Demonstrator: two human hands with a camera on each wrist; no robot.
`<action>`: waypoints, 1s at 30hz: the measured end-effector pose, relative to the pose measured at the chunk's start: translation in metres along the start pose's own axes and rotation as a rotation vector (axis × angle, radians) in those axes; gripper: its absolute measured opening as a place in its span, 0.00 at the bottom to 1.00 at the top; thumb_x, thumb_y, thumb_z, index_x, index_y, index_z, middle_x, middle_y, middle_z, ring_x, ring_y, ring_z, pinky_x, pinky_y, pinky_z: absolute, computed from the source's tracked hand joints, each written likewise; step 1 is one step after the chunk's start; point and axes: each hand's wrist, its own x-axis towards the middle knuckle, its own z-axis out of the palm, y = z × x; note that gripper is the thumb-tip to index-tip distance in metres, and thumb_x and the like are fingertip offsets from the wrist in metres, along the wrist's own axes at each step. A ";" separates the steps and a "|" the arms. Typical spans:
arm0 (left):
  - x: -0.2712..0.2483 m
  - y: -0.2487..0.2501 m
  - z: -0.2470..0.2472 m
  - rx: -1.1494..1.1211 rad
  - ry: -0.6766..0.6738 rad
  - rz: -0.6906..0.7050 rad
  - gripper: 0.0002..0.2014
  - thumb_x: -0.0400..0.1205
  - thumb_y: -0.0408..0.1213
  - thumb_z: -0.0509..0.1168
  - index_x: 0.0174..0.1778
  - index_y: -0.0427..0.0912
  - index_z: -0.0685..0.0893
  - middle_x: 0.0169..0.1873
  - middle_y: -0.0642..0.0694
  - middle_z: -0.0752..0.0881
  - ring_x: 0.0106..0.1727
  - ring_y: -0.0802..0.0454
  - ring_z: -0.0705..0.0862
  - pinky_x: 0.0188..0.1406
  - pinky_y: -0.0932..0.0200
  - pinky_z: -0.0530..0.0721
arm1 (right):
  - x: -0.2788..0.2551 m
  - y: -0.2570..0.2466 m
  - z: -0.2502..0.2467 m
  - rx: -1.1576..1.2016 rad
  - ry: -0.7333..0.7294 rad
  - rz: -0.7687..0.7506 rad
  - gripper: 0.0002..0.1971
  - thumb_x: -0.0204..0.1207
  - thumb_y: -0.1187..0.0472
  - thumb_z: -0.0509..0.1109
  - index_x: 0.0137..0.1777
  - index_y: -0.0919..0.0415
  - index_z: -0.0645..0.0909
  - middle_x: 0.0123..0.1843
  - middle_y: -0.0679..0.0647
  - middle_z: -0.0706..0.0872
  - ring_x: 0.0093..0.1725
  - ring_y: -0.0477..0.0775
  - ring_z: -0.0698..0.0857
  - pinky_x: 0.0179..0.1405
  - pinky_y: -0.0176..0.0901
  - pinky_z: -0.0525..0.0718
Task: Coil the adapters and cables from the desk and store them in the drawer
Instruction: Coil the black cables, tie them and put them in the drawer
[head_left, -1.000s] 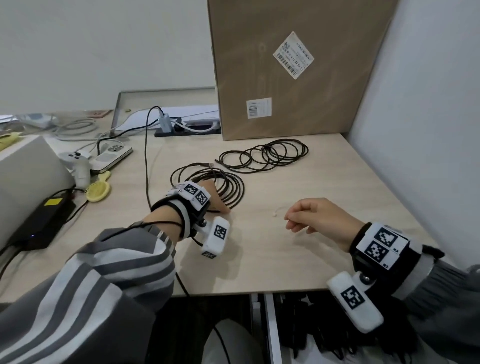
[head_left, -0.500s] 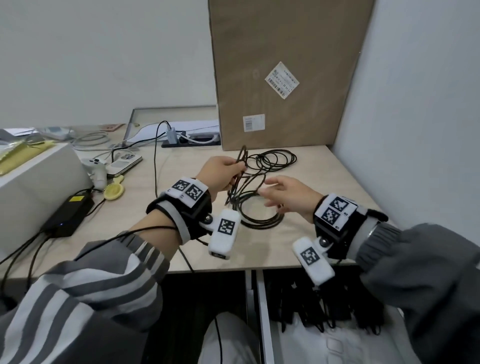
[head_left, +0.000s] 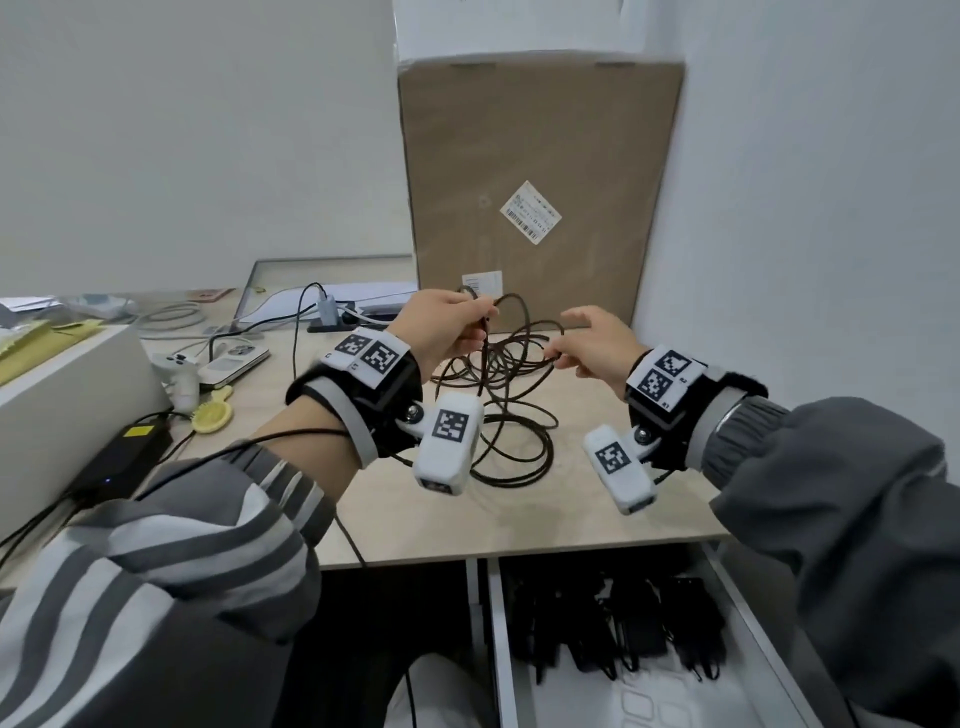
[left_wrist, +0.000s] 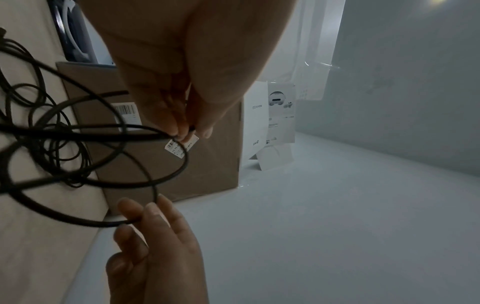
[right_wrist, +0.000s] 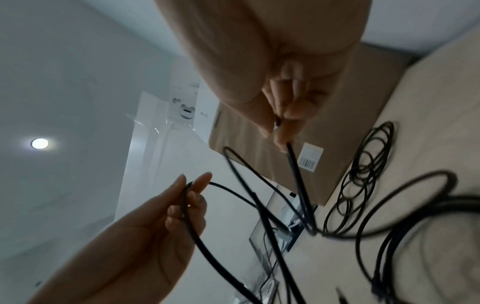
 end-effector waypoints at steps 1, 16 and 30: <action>0.002 0.001 0.003 -0.007 -0.030 -0.015 0.09 0.84 0.34 0.64 0.46 0.32 0.86 0.32 0.45 0.81 0.25 0.62 0.79 0.29 0.70 0.83 | -0.004 0.000 -0.004 -0.068 -0.020 -0.031 0.25 0.78 0.59 0.69 0.74 0.56 0.68 0.55 0.55 0.86 0.41 0.48 0.86 0.29 0.36 0.77; 0.020 -0.049 0.017 0.113 0.037 -0.122 0.08 0.84 0.31 0.61 0.46 0.39 0.85 0.38 0.45 0.84 0.36 0.55 0.81 0.38 0.65 0.80 | 0.001 0.033 0.007 0.149 -0.024 -0.171 0.14 0.85 0.63 0.57 0.44 0.58 0.83 0.30 0.54 0.82 0.19 0.40 0.71 0.19 0.30 0.67; 0.028 -0.126 0.025 0.499 0.034 -0.303 0.14 0.82 0.29 0.63 0.63 0.37 0.83 0.55 0.38 0.84 0.58 0.43 0.81 0.52 0.58 0.78 | 0.017 0.074 -0.015 0.587 0.120 0.126 0.13 0.88 0.64 0.51 0.58 0.64 0.78 0.29 0.52 0.69 0.22 0.43 0.63 0.22 0.31 0.67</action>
